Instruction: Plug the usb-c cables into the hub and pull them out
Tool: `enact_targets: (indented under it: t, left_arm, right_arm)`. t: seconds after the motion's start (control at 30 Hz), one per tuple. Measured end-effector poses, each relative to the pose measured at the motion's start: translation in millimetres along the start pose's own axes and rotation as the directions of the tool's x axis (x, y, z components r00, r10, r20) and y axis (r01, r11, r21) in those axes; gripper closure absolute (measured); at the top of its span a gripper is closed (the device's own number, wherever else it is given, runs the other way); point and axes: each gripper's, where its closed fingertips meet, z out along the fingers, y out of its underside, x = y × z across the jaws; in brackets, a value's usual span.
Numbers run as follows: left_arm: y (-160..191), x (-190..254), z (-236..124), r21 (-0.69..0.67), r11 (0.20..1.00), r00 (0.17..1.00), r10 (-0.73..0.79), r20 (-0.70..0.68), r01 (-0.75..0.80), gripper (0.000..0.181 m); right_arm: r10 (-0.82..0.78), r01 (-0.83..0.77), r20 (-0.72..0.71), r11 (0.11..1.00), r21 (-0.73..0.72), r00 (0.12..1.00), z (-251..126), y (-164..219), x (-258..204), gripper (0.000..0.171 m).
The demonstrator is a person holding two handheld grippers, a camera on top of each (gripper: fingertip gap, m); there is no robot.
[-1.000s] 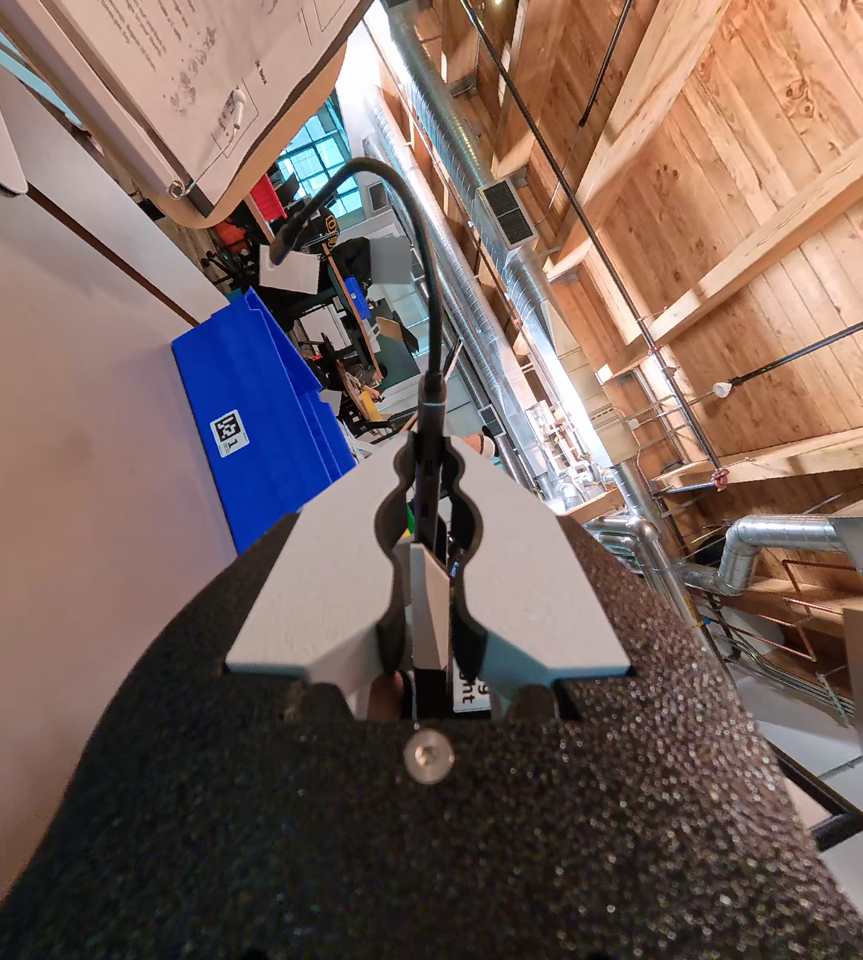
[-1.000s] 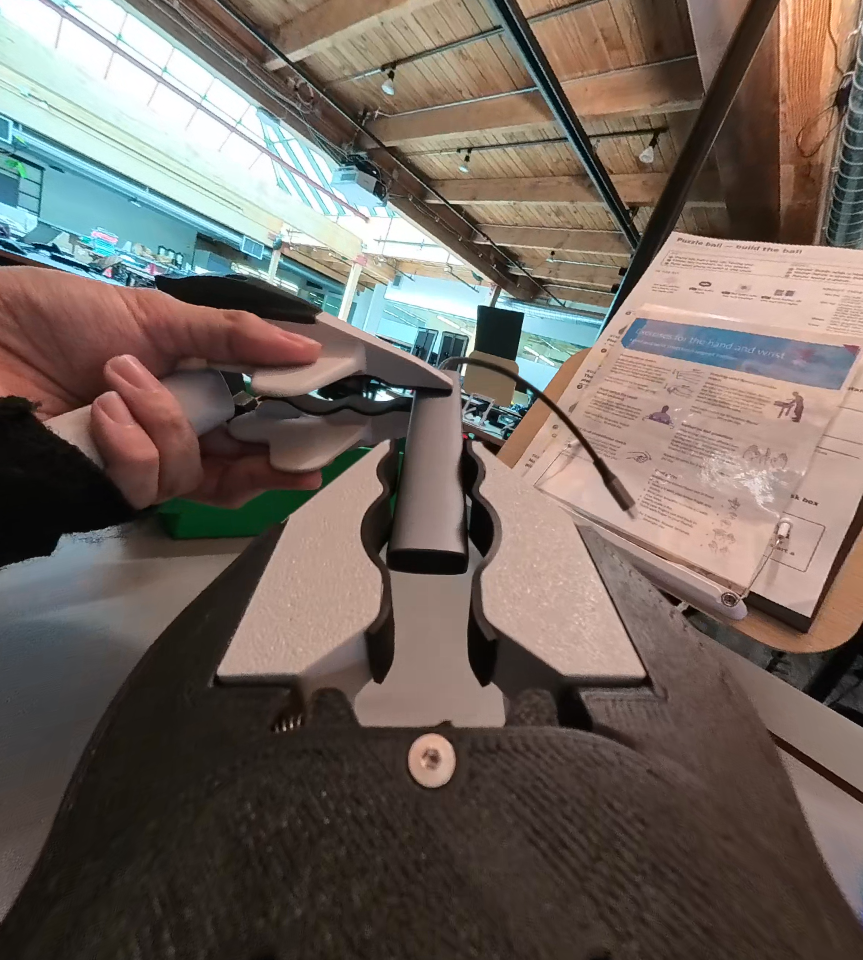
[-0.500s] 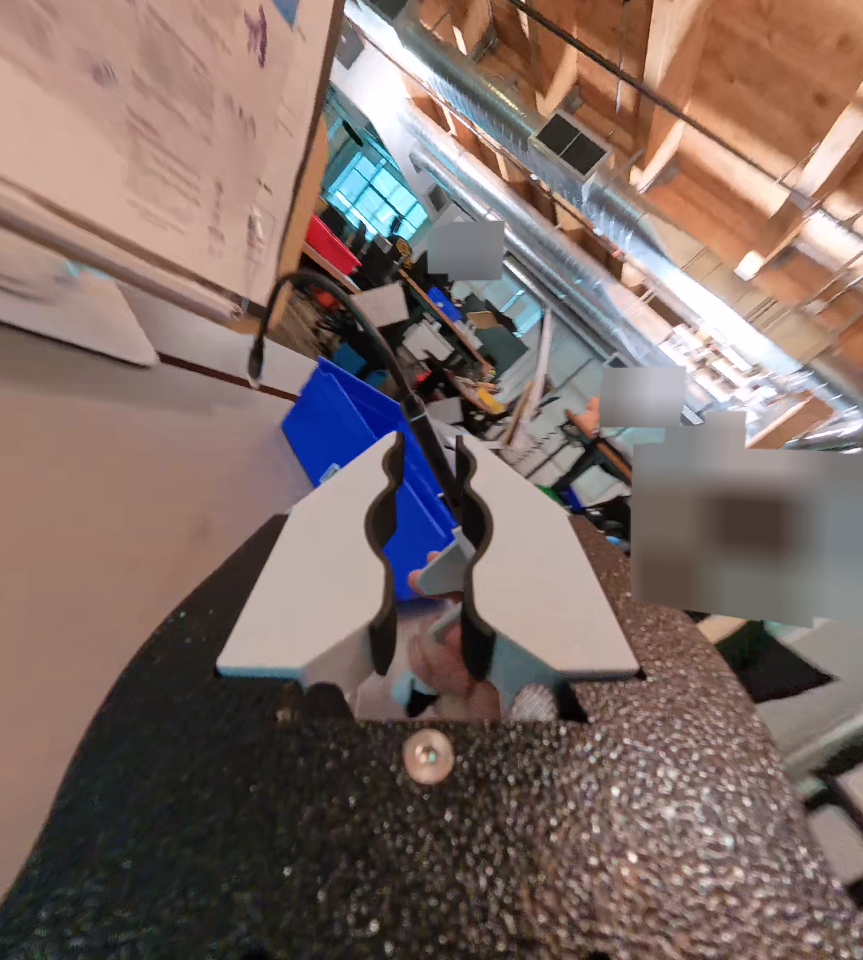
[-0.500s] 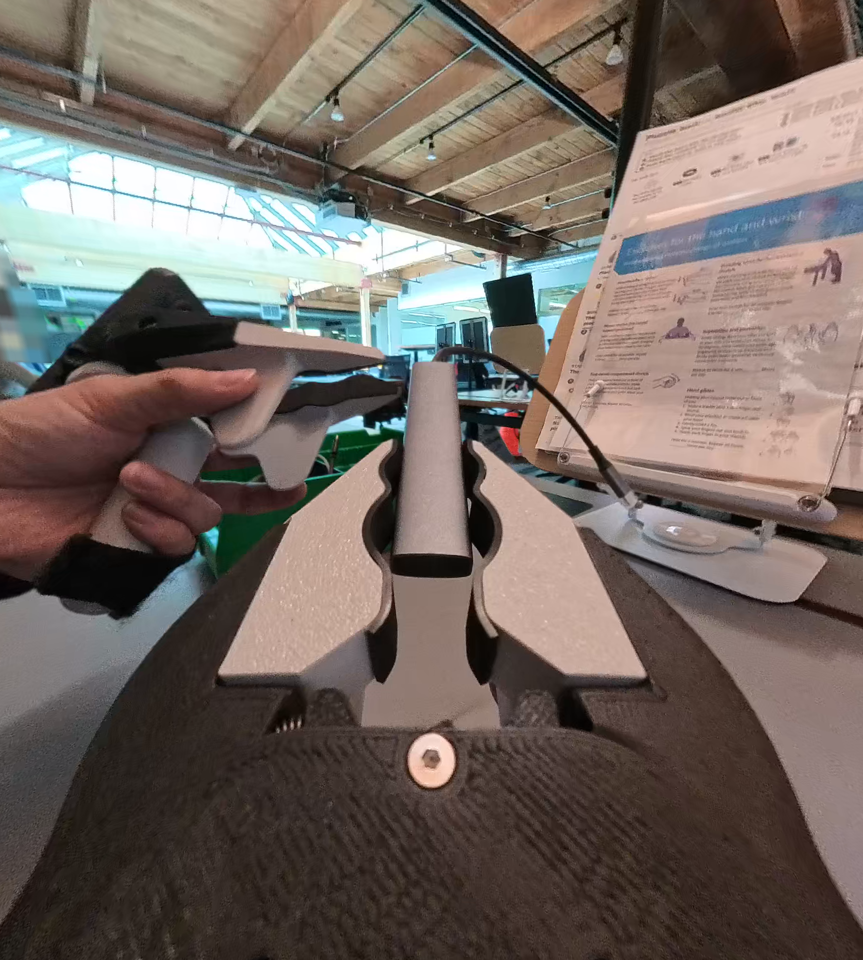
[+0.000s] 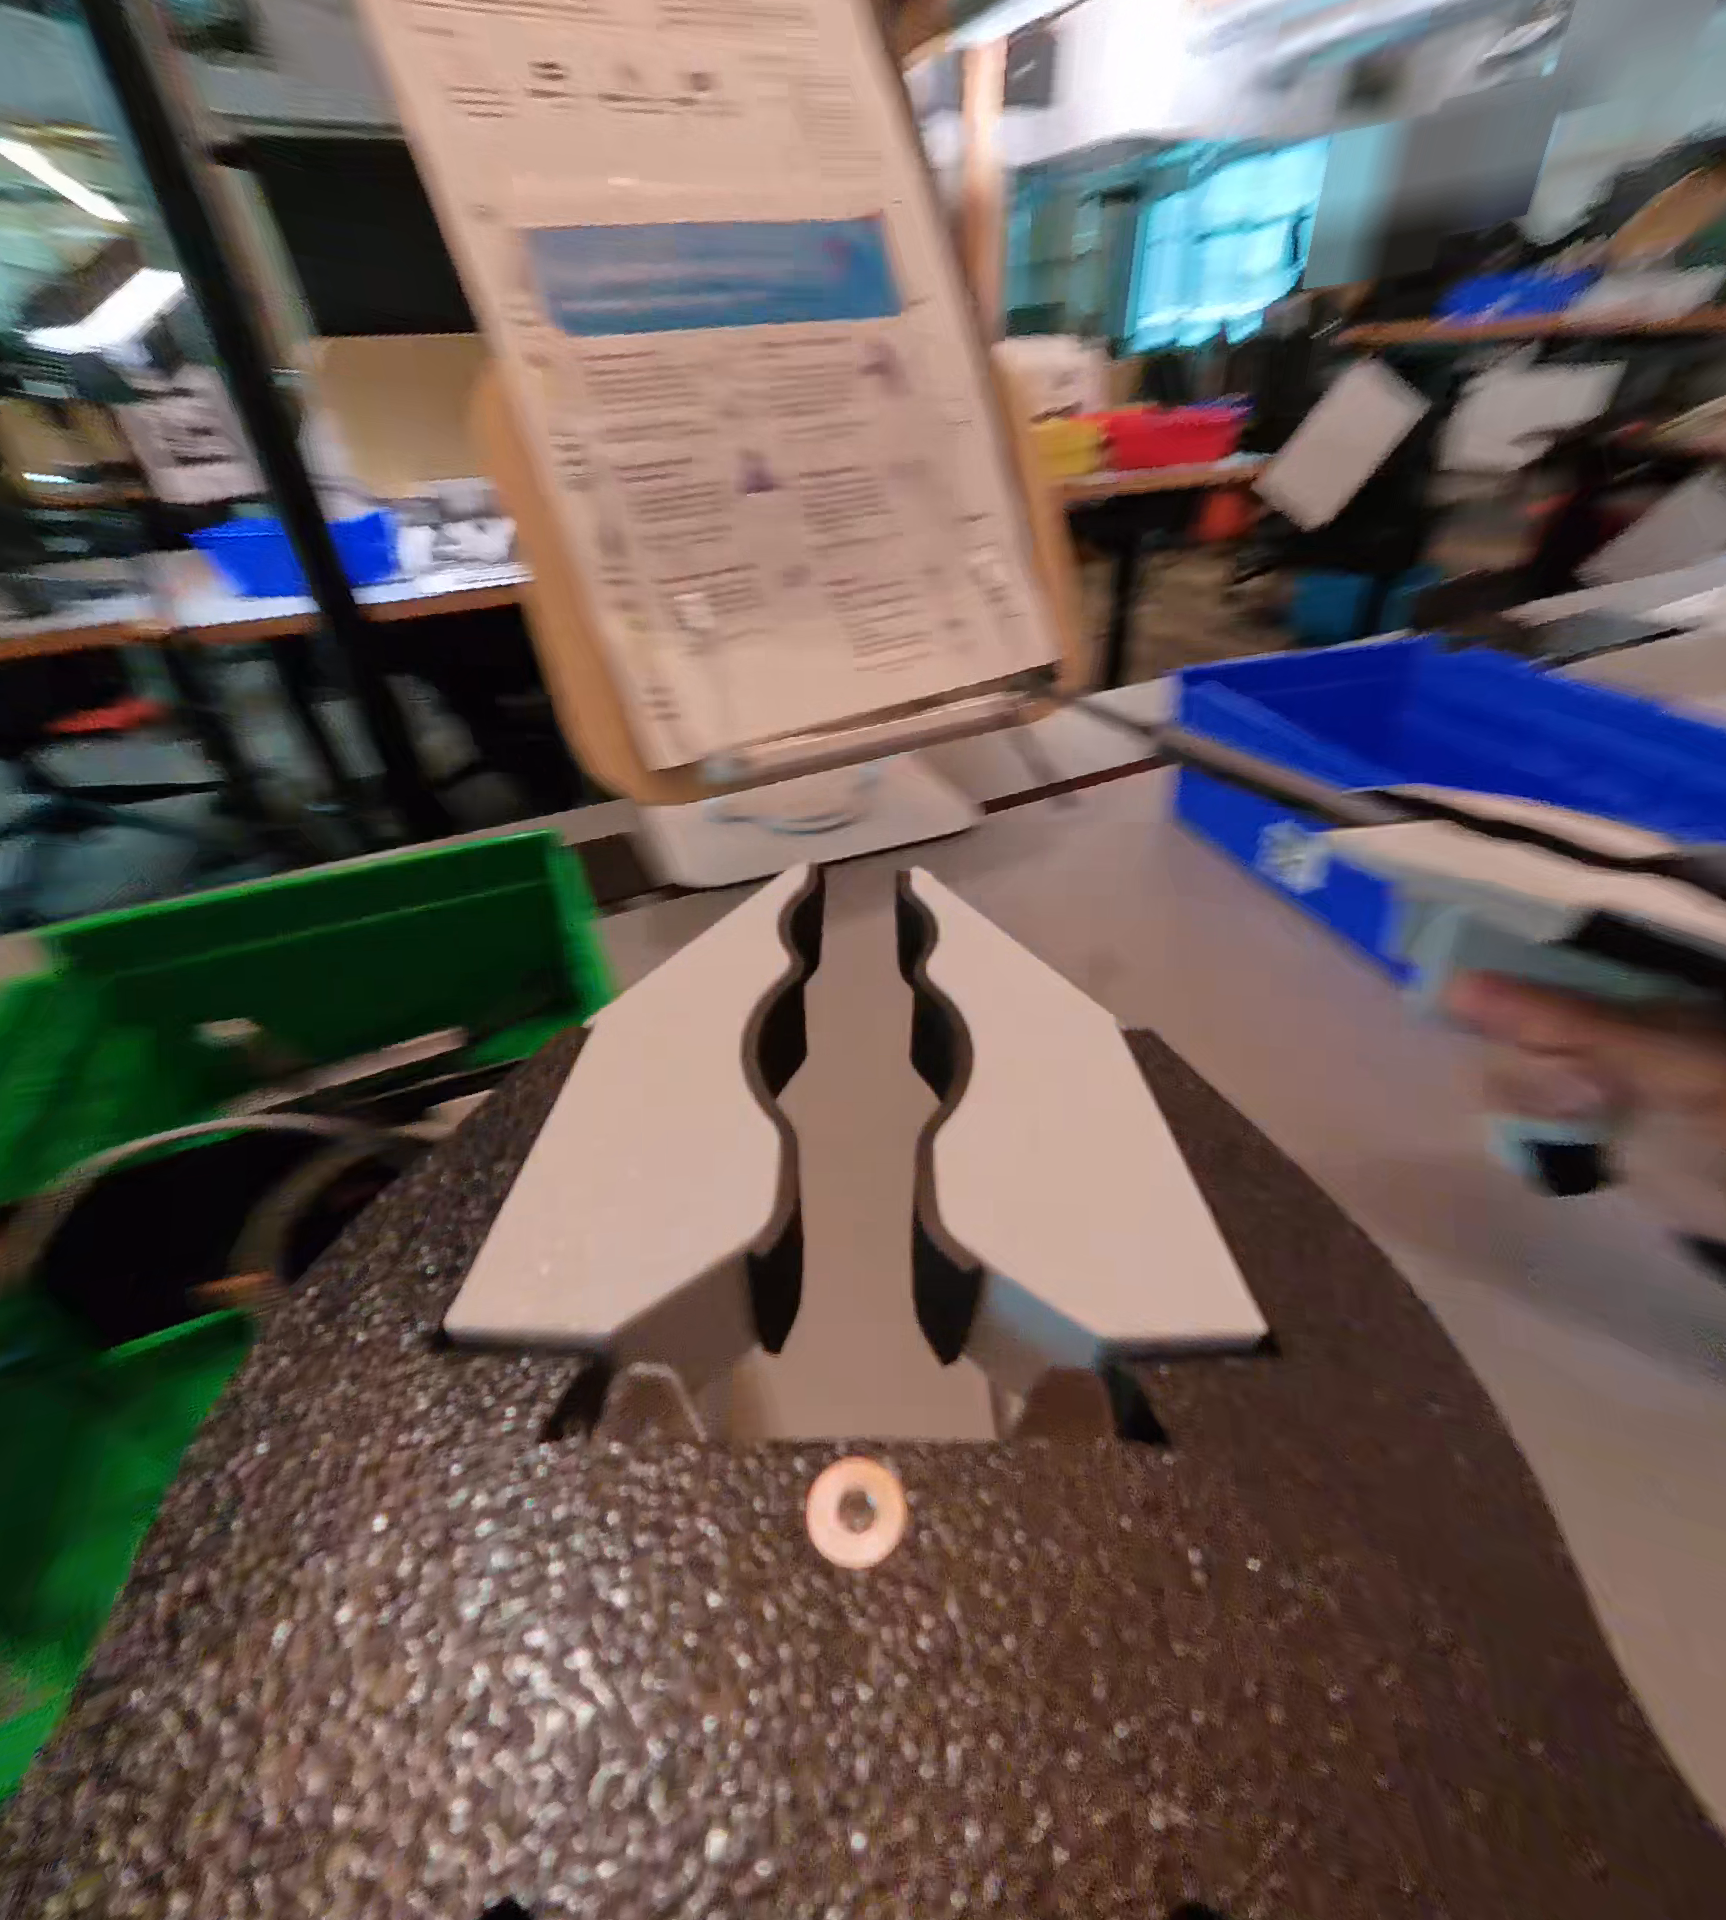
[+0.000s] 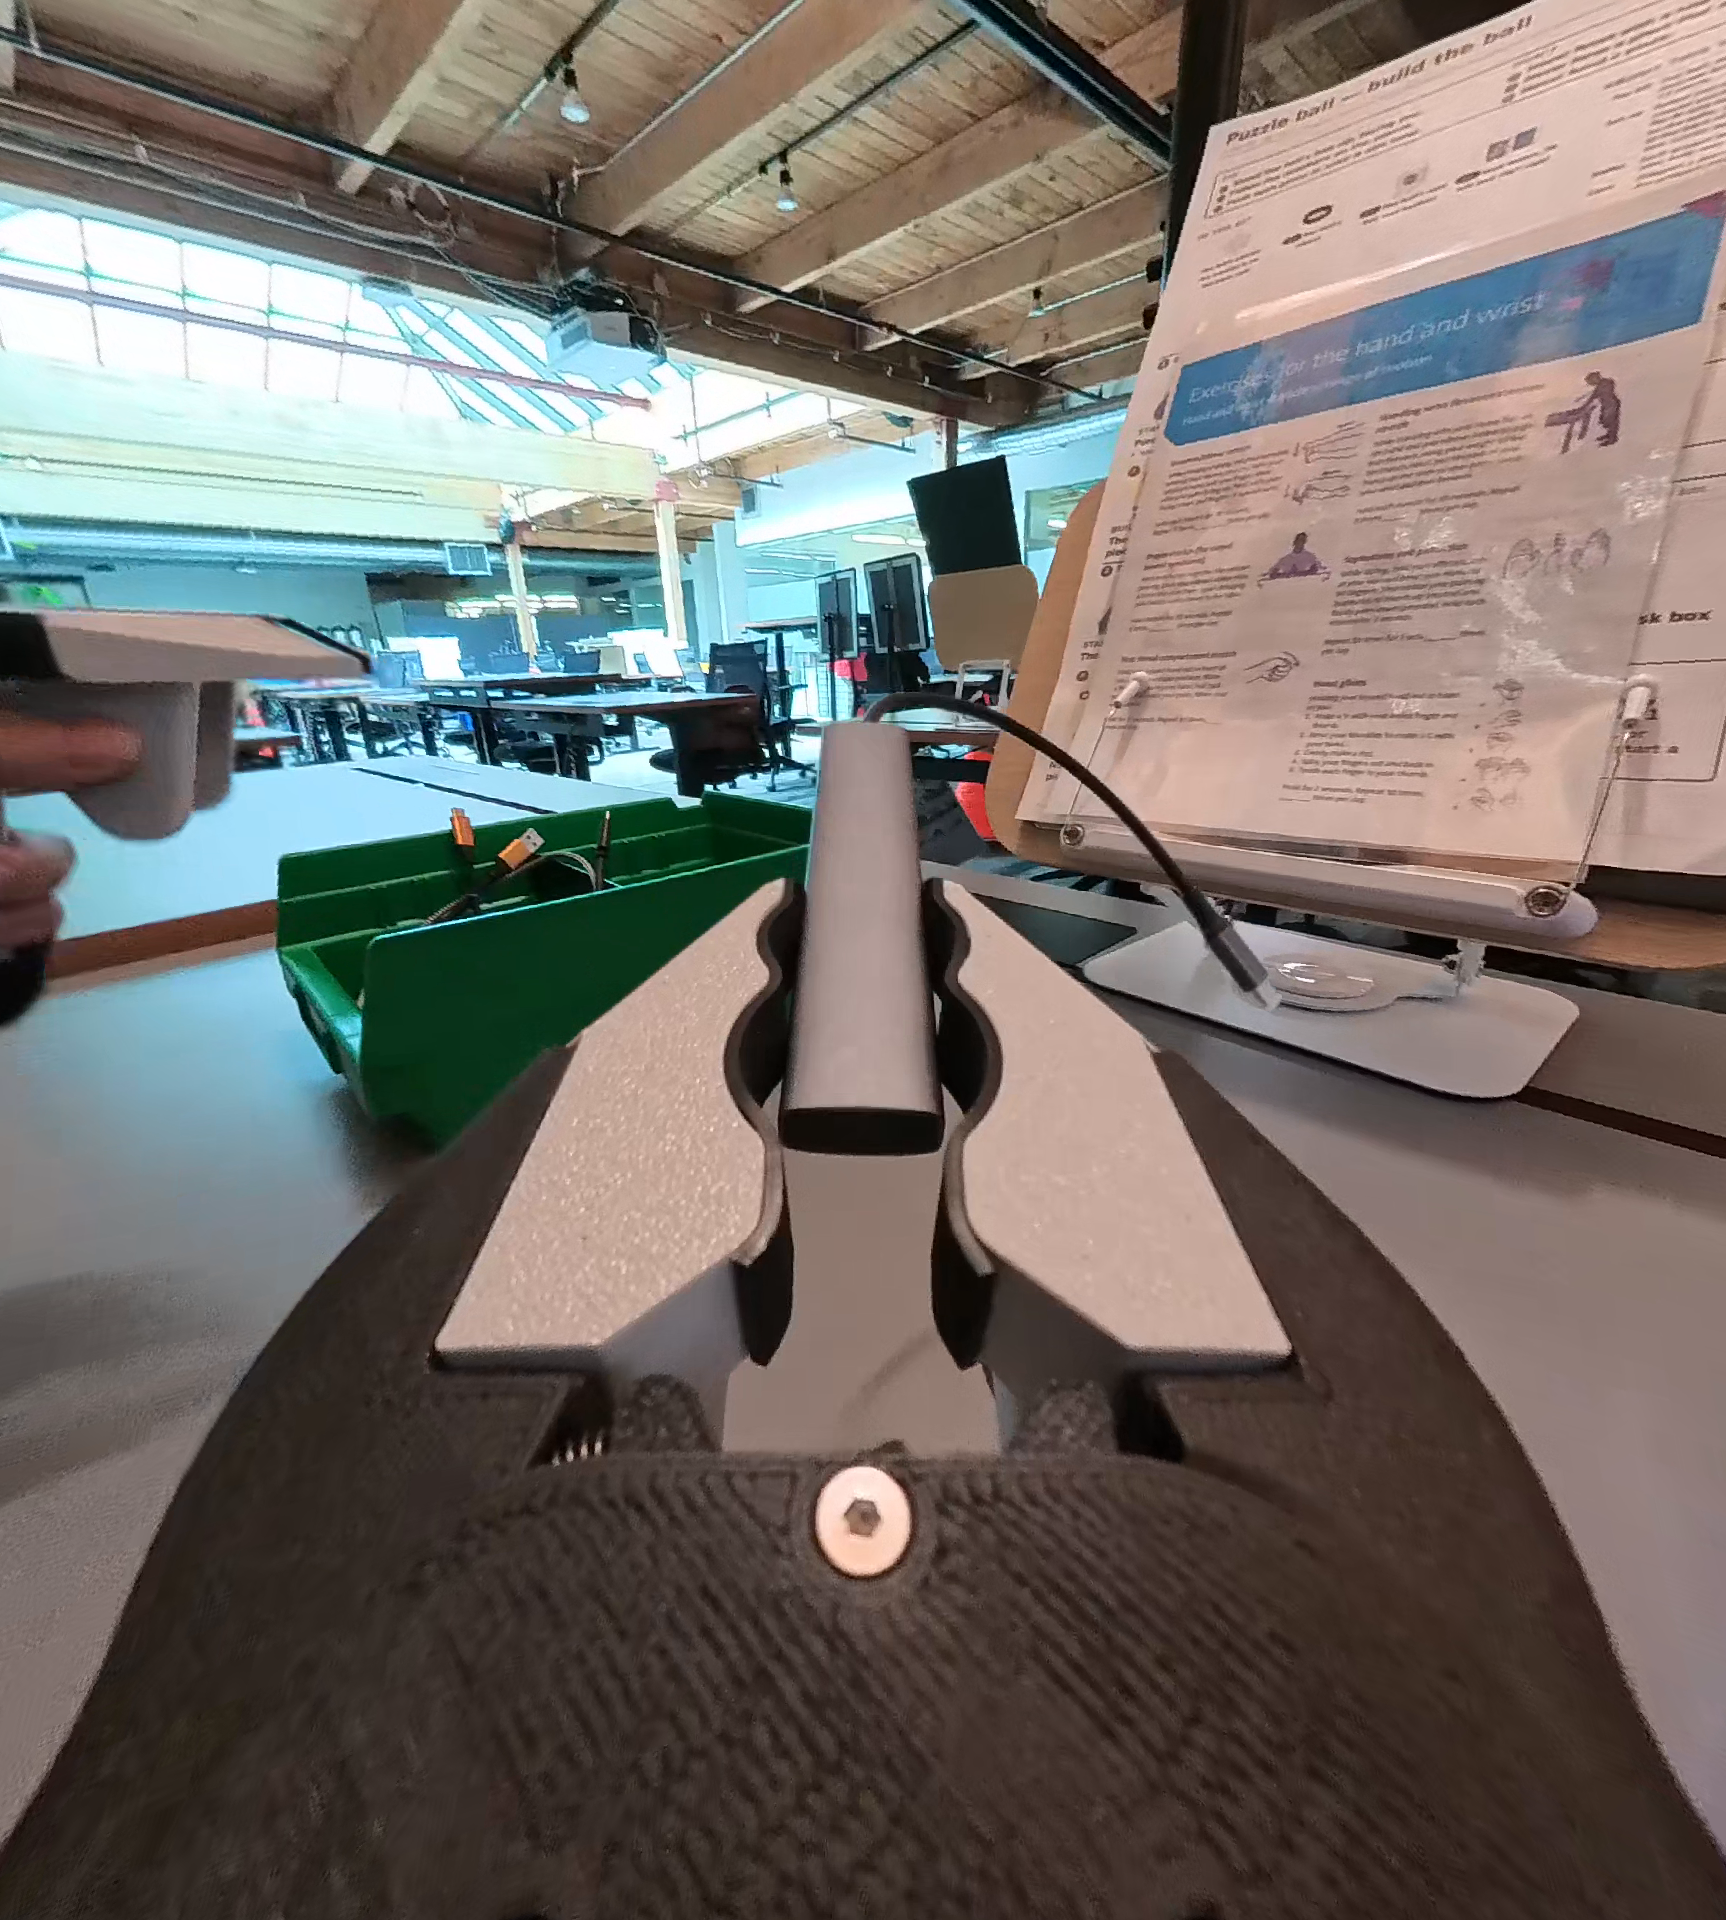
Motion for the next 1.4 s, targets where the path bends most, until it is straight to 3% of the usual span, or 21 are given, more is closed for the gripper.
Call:
enact_targets:
  t: [0.1, 0.2, 0.3, 0.43, 0.63, 0.73, 0.93, 1.07, 1.23, 1.4]
  left_arm:
    - [11, -68, -18, -0.183, 0.978, 0.979, 0.131, 0.155, -0.102, 0.169]
    - [33, -117, -34, -0.391, 0.916, 0.968, 0.169, 0.185, -0.085, 0.163]
    - [61, -133, -35, -0.510, 0.860, 0.987, 0.085, 0.136, -0.003, 0.157]
    - [101, -122, -10, -0.585, 0.798, 0.989, -0.122, 0.084, 0.148, 0.142]
    - [128, -135, 28, -0.597, 0.777, 0.979, -0.139, 0.147, 0.200, 0.148]
    - [130, -125, 42, -0.573, 0.778, 0.966, -0.224, 0.130, 0.257, 0.155]
    - [157, -115, 42, -0.660, 0.719, 0.976, -0.176, 0.127, 0.216, 0.152]
    - [163, -106, 44, -0.677, 0.713, 0.982, -0.173, 0.082, 0.182, 0.169]
    - [156, -105, 38, -0.665, 0.732, 0.985, -0.165, 0.039, 0.149, 0.179]
    - [103, -104, 24, -0.529, 0.825, 0.966, -0.255, -0.032, 0.200, 0.180]
  right_arm:
    - [0.013, -0.013, 0.004, 1.000, 0.000, 1.000, 0, 1, 0, 0.149]
    - [0.023, -0.023, 0.002, 1.000, -0.011, 1.000, 1, 4, 2, 0.149]
    - [0.036, -0.036, -0.002, 0.999, -0.020, 0.999, 3, 7, 4, 0.149]
    - [0.028, -0.028, 0.005, 0.999, -0.045, 1.000, 6, 13, 4, 0.149]
    - [-0.020, 0.020, 0.008, 0.998, -0.065, 1.000, 3, 18, 6, 0.149]
    - [-0.008, 0.008, -0.001, 0.998, -0.059, 1.000, 2, 16, 11, 0.149]
    - [0.024, -0.024, -0.018, 0.999, -0.048, 1.000, -1, 14, 20, 0.149]
    - [0.024, -0.025, -0.020, 0.998, -0.051, 1.000, -1, 14, 20, 0.149]
    - [0.016, -0.017, -0.016, 0.998, -0.064, 1.000, 0, 17, 19, 0.149]
    - [0.028, -0.029, -0.017, 0.998, -0.064, 0.999, -1, 18, 20, 0.149]
